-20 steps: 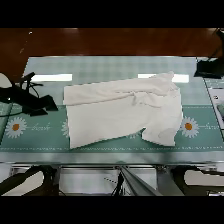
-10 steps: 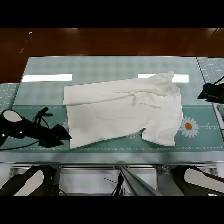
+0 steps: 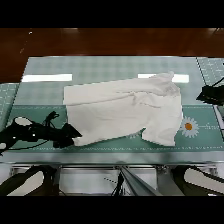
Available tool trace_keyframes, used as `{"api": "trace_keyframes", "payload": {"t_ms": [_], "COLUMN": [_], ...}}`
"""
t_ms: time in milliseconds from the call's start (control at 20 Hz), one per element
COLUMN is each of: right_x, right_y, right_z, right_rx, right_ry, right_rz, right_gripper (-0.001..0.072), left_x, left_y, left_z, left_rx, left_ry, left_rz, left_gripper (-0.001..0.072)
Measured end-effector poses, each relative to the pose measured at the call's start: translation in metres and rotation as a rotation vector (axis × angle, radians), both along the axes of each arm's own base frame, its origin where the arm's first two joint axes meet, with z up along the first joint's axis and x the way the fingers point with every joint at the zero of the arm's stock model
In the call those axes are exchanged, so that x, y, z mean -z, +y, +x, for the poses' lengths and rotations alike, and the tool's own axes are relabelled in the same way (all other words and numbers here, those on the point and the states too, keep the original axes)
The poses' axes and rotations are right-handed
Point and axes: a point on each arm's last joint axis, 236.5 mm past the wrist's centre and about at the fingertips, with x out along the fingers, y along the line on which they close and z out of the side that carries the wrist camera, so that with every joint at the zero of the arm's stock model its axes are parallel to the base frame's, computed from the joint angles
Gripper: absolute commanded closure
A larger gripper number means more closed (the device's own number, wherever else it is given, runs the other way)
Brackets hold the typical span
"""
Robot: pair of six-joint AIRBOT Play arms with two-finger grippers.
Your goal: Fold the shirts.
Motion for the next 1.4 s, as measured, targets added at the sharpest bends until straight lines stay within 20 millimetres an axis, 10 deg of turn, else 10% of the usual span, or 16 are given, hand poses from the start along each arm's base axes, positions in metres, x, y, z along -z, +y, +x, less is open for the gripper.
{"api": "trace_keyframes", "payload": {"t_ms": [50,400,1000,1200,1400], "right_x": [0.000,0.026,0.097,0.118,0.097], "right_y": [0.000,-0.002,0.047,0.074,0.069], "right_z": [0.000,-0.030,-0.050,-0.042,-0.022], "right_rx": [-0.001,0.025,0.109,0.081,-0.030], "right_ry": [0.001,0.079,0.048,0.054,-0.022], "right_rz": [0.001,0.061,0.281,0.310,0.241], "right_gripper": [0.0256,0.0112,0.0146,0.0673,0.0669], "left_x": [0.007,0.015,0.014,0.014,0.000], "left_y": [-0.004,-0.024,-0.026,-0.026,-0.017], "left_z": [-0.005,-0.021,-0.022,-0.020,0.033], "left_rx": [0.025,0.109,0.139,0.148,0.168], "left_ry": [0.013,0.053,0.028,0.013,-0.225], "left_rz": [0.004,-0.056,-0.067,-0.069,0.000], "left_gripper": [0.0686,0.0690,0.0689,0.0690,0.0691]}}
